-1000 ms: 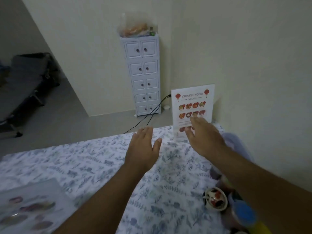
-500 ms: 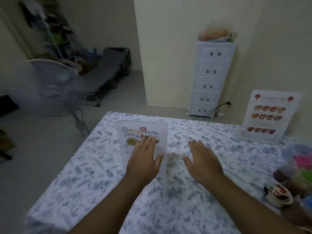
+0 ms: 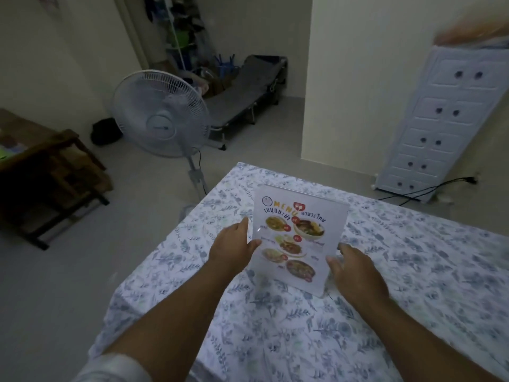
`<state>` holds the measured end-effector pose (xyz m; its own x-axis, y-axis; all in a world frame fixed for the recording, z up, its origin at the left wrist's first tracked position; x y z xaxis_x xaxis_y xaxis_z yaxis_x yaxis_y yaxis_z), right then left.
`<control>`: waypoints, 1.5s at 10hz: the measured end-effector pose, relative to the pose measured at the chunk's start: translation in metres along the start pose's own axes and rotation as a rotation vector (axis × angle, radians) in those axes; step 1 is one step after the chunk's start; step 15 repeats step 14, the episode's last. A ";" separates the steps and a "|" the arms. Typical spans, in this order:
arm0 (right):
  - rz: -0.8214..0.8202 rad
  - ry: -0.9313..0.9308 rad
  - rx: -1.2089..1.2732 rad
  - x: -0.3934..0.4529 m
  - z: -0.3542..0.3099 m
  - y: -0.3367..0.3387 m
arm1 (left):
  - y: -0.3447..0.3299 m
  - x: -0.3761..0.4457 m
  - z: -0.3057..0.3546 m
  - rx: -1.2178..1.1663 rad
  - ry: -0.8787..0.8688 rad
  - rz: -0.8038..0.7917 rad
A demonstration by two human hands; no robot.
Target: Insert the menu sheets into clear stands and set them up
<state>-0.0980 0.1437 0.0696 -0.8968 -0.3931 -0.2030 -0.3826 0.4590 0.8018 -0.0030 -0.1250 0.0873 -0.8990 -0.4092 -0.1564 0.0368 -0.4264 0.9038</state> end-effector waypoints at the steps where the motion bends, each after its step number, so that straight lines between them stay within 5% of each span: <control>1: 0.076 0.006 0.160 0.022 -0.006 -0.012 | -0.010 0.041 -0.019 -0.273 -0.064 -0.069; 3: 0.153 0.058 0.280 0.096 -0.055 -0.022 | 0.017 0.132 -0.073 -0.783 -0.053 -0.043; 8: 0.291 0.128 0.351 0.351 -0.180 -0.055 | 0.108 0.416 -0.146 -0.923 -0.112 0.005; 15: 0.297 0.157 0.311 0.375 -0.181 -0.071 | 0.086 0.424 -0.161 -0.858 -0.148 0.133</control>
Point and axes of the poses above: each hand's wrist, its own x-axis towards the middle knuckle, its own y-axis out of the back of the hand, z = x × y, the point moved 4 cm from there along x, towards the middle knuckle, and after that the axes turned 8 degrees about -z, right-handed, at the moved point
